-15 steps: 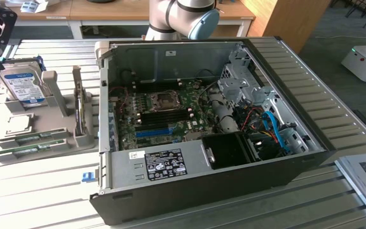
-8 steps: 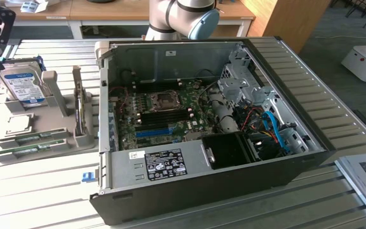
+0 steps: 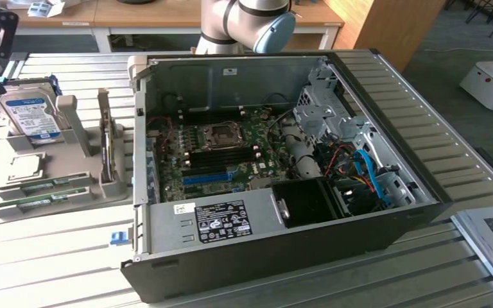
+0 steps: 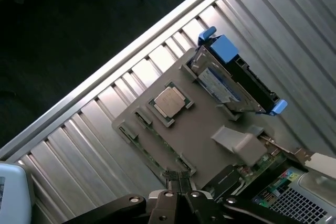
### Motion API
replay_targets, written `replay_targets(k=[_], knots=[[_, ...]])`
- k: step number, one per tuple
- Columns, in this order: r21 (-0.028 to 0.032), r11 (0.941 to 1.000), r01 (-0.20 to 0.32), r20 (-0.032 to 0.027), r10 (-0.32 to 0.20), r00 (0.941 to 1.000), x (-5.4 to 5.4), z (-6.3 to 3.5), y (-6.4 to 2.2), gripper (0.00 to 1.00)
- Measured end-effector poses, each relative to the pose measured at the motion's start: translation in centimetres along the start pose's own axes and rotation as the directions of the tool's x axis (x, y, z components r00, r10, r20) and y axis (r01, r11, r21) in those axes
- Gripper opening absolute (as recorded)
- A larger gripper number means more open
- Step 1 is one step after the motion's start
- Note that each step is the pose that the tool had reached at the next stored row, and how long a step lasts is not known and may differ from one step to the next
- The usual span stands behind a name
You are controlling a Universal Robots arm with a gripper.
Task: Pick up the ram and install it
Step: 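Pick up the ram and move it above insertion slot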
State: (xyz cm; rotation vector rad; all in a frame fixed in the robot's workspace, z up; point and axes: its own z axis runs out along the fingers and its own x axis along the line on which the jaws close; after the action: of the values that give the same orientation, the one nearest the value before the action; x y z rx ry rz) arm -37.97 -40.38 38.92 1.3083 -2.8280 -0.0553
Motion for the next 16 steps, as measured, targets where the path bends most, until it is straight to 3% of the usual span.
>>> replay_targets(k=[8, 16], knots=[[0.0006, 0.9953, 0.097, -0.0042, -0.097, 0.9953, 0.00, 0.01, 0.00, 0.10], [0.0008, 0.9801, 0.198, -0.0086, -0.198, 0.9801, 0.00, 0.03, 0.00, 0.10]])
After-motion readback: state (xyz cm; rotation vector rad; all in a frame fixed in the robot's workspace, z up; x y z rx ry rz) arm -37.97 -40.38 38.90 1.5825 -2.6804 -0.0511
